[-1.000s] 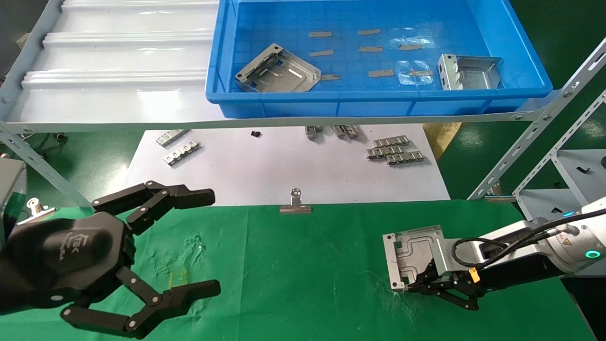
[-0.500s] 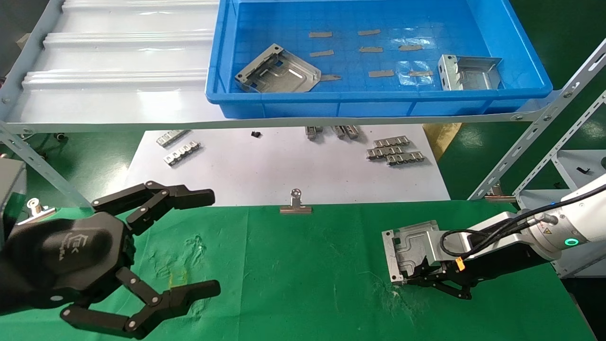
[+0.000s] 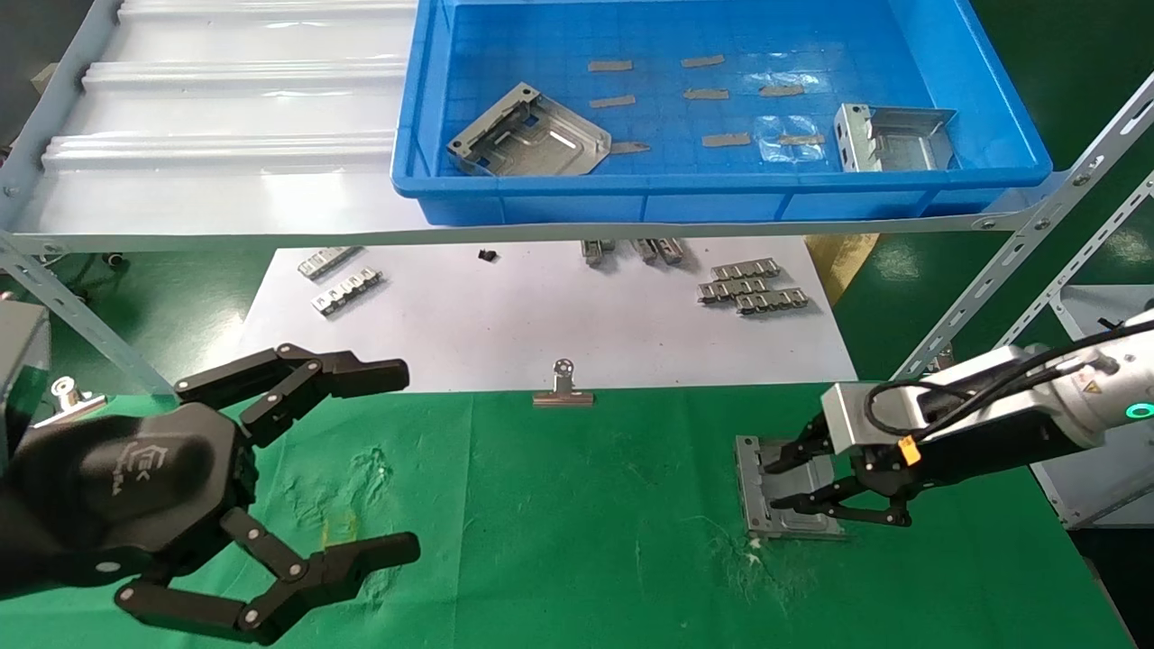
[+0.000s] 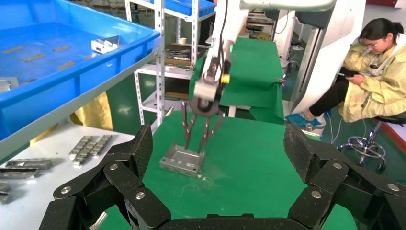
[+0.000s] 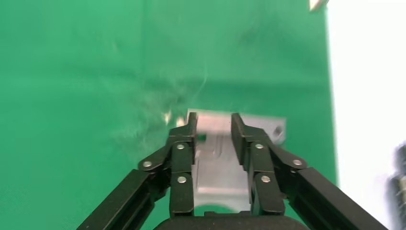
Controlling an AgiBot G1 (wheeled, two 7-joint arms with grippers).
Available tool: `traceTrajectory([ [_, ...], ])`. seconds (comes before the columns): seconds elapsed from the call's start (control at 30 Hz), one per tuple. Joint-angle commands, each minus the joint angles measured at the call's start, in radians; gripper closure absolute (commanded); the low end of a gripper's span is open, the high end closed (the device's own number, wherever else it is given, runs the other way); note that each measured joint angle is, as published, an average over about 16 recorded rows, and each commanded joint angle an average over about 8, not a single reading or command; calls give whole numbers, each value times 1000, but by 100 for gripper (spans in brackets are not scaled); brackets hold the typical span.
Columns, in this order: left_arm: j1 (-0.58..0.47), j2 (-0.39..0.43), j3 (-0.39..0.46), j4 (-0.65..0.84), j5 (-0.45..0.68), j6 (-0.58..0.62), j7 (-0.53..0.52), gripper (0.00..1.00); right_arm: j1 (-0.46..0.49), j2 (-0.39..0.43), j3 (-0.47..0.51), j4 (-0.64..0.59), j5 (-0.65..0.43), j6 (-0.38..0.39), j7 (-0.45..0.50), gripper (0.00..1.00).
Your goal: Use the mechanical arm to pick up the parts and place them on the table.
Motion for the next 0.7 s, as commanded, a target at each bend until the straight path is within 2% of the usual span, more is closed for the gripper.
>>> traceTrajectory([
  [0.03,0,0,0,0,0,0,0,0,23,10,11,2,20,-36,1,0],
  [0.23,0,0,0,0,0,0,0,0,29,24,40,0,67,-70,17,0],
  [0.53,0,0,0,0,0,0,0,0,23,21,34,9,55,-57,14,0],
  [0.7,0,0,0,0,0,0,0,0,-11,35,72,52,69,-51,41,0],
])
